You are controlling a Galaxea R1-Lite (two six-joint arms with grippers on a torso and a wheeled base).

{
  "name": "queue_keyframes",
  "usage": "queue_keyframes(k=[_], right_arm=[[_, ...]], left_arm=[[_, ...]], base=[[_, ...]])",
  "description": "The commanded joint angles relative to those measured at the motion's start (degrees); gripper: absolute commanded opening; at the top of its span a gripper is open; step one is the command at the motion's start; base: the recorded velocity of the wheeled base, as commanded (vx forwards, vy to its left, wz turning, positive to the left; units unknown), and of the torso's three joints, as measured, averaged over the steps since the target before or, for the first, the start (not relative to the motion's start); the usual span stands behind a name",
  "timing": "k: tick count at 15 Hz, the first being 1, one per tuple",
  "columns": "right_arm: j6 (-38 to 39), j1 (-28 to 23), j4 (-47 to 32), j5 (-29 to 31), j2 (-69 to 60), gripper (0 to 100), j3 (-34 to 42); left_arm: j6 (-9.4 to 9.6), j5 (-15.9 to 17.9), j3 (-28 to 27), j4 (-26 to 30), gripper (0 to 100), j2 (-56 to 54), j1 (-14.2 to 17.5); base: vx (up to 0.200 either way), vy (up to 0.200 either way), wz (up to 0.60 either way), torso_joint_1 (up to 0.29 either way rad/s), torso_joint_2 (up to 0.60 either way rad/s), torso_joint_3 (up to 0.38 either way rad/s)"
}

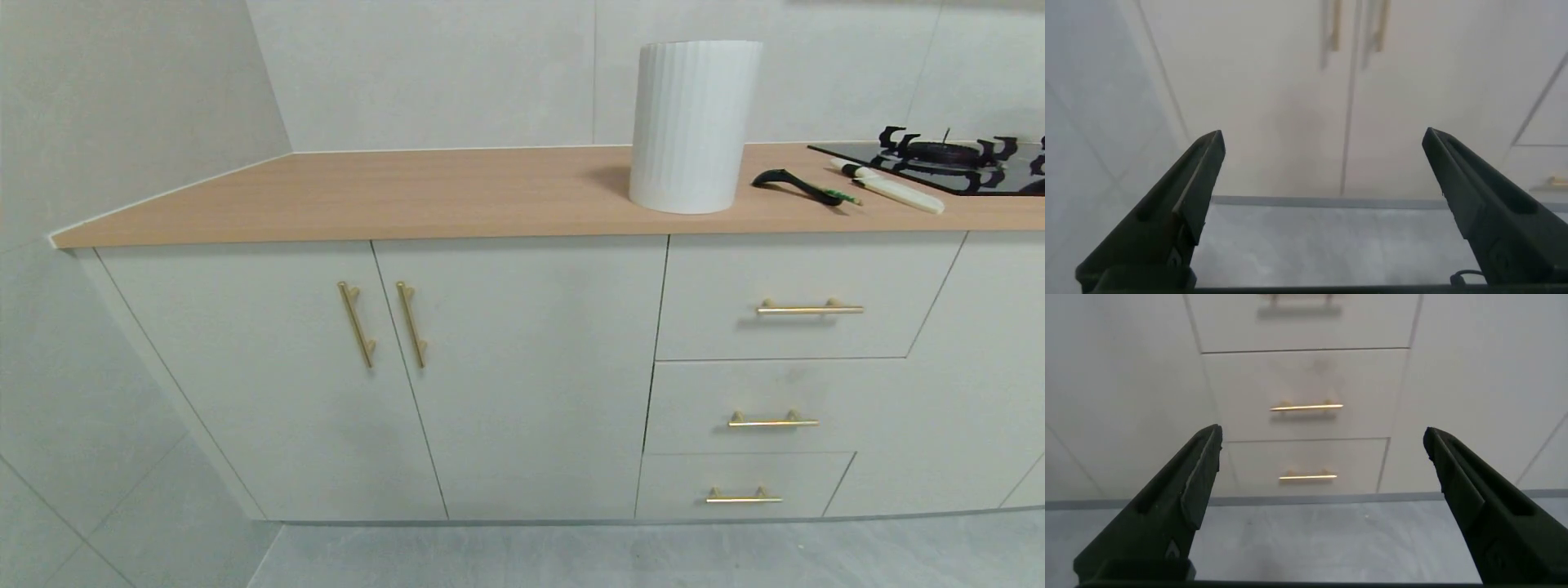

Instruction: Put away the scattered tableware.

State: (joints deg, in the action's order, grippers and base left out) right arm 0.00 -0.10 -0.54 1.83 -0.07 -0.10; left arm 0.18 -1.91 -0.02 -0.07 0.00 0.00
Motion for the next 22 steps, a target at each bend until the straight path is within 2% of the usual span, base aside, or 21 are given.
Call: queue_keyframes(k=[1, 3, 14, 18, 22], right_arm=[[0.00, 0.01, 0.01, 0.02, 0.07, 100, 0.01], [0.00, 0.01, 0.01, 0.02, 0.07, 100, 0.01], [0.00, 0.01, 0.01, 0.02, 0.07, 100, 0.01], [0.00, 0.01, 0.01, 0.11, 0.07, 100, 0.01], [-0.09, 0.01, 0.10, 0.19, 0.07, 100, 0.01]], left_arm=[[-0.01, -0.02, 0.02, -0.01, 100, 0.09, 0.00], [-0.01, -0.02, 0.02, -0.01, 100, 0.09, 0.00], [-0.01, -0.02, 0.02, -0.01, 100, 0.09, 0.00], [-0.01, -0.02, 0.02, -0.01, 100, 0.09, 0.00], [-0.09, -0.02, 0.02, -0.01, 100, 0.09, 0.09]], base=[[0.000, -0.200, 0.00, 0.007, 0.00, 0.007], [0.000, -0.200, 0.00, 0.005, 0.00, 0.000], [0.000, 0.000, 0.00, 0.000, 0.00, 0.000], [0.200, 0.000, 0.00, -0.006, 0.00, 0.005], [0.000, 0.000, 0.00, 0.000, 0.00, 0.000]])
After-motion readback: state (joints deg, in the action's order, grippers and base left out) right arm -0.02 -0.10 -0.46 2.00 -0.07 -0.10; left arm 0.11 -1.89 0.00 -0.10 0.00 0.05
